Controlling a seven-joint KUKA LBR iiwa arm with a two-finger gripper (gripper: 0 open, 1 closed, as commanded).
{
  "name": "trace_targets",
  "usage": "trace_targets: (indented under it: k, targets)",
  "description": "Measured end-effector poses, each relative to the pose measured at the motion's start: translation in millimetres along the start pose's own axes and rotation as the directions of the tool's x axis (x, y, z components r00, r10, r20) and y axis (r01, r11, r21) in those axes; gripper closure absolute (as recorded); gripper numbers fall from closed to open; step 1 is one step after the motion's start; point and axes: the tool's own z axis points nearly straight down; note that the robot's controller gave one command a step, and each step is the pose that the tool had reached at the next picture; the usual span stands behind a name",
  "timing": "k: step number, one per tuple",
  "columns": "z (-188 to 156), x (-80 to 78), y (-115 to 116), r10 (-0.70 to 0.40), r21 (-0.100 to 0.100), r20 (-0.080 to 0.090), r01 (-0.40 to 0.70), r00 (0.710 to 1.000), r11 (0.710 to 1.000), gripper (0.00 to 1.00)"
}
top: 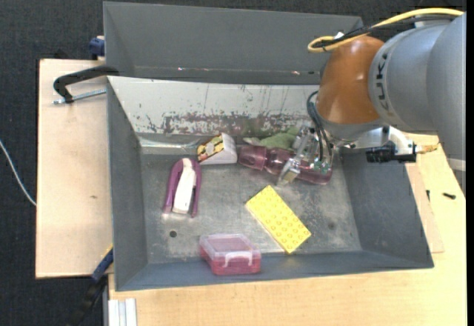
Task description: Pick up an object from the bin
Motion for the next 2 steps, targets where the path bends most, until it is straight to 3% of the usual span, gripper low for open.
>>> trace_targets:
  k: [2]
  targets:
    - [-22, 3.4, -1, 0.001, 0.000, -0.009, -0.001, 1.000, 1.000, 1.00]
